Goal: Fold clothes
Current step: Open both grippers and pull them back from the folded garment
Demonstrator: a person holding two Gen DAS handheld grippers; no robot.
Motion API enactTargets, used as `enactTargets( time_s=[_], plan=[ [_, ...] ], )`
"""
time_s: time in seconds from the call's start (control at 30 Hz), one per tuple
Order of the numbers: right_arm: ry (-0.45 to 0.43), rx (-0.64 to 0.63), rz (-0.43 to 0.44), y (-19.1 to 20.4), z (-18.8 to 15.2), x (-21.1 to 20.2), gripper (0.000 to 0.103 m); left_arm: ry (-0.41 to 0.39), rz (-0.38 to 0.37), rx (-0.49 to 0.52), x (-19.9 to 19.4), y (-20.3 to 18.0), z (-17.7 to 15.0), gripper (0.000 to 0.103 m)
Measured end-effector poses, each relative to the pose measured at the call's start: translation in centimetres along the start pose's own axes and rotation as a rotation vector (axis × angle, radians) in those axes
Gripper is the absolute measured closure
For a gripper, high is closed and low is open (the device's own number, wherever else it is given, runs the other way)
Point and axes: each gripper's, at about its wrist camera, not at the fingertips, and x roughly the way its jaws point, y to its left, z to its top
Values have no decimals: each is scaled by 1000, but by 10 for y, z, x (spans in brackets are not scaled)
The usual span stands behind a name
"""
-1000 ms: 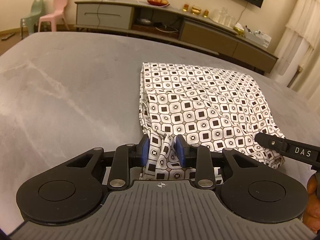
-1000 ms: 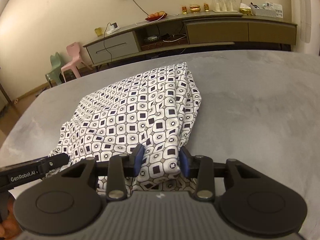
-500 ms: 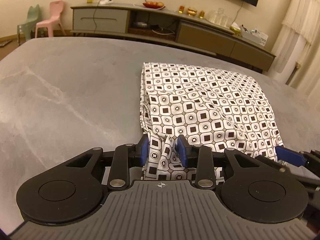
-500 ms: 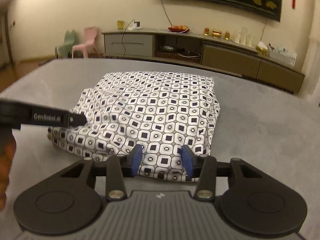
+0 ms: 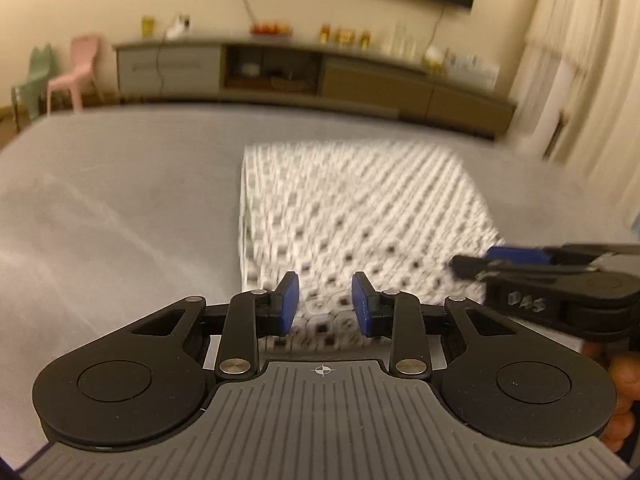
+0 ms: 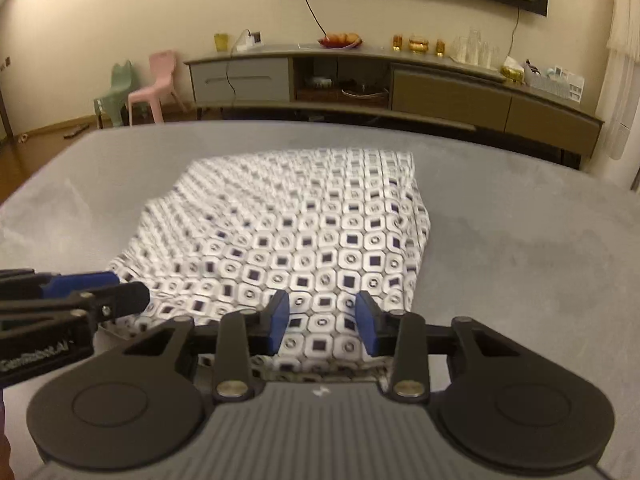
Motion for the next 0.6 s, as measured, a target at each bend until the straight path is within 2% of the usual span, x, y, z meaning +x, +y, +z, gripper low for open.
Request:
enactTargets(
  time_s=[0.1, 0.3, 0.33, 0.43, 0.5, 0.57, 0.6],
  plan=[
    [-1, -3, 13, -4, -1, 2, 67, 22, 5, 8, 11, 4, -2, 81],
    [16, 14, 20, -13, 1, 0, 67, 32, 21, 20, 9, 3, -4, 81],
    [21, 28, 12, -16, 1, -3, 66, 33, 31, 16, 5, 3, -5, 78],
    [26, 60, -33, -19, -2, -20, 63, 31, 48, 12, -11, 3, -11, 66],
    [22, 67, -46, -21, -8, -34, 57, 23, 44, 22, -26, -4, -15, 54],
    [19, 76, -40, -21, -17, -47, 50, 15, 40, 31, -40, -11, -19, 25],
    [21, 82, -35, -21, -23, -53, 50, 11, 37, 36, -47, -14, -21, 20]
  ],
)
